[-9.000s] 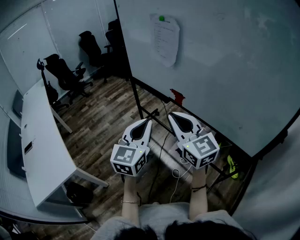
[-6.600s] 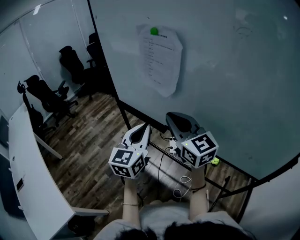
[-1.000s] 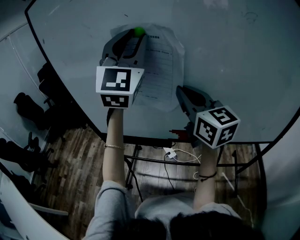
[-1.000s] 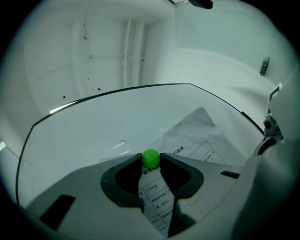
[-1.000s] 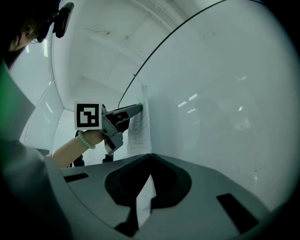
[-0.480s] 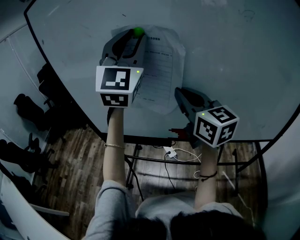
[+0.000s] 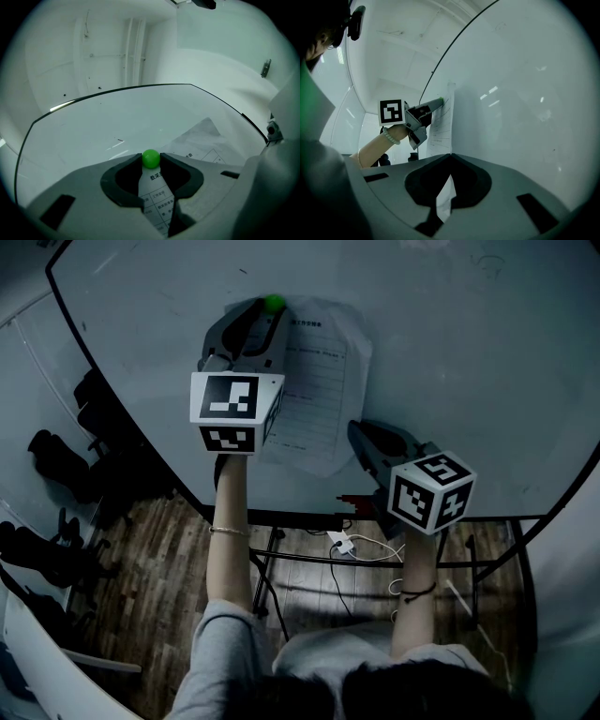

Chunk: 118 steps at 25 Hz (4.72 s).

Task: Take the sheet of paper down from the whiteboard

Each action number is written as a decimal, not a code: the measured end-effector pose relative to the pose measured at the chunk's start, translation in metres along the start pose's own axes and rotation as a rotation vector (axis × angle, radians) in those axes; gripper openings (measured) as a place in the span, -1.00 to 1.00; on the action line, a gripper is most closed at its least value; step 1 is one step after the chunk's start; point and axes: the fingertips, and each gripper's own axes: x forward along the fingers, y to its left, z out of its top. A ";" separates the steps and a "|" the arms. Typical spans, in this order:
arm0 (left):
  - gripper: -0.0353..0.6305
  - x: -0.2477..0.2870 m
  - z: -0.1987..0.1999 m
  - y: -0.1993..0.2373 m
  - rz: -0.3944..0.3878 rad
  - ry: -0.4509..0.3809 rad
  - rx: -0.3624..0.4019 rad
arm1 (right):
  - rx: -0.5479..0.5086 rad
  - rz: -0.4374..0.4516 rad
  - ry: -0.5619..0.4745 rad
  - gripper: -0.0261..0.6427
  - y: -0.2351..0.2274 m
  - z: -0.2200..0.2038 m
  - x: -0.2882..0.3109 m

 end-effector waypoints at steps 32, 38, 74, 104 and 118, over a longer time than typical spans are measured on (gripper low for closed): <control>-0.56 -0.002 -0.002 -0.004 0.031 0.003 -0.041 | 0.060 -0.038 0.076 -0.92 -0.019 -0.036 -0.024; -0.56 -0.006 -0.006 -0.004 0.039 -0.003 -0.036 | 0.064 -0.032 0.076 -0.92 -0.020 -0.038 -0.023; -0.88 -0.136 -0.095 -0.006 0.080 0.172 -0.394 | 0.013 -0.110 0.143 -0.92 -0.040 -0.058 -0.047; -0.88 -0.200 -0.184 -0.112 -0.043 0.435 -0.621 | 0.012 -0.095 0.162 -0.92 -0.045 -0.070 -0.040; -0.88 -0.208 -0.192 -0.106 -0.052 0.423 -0.622 | 0.003 -0.110 0.133 -0.92 -0.036 -0.076 -0.032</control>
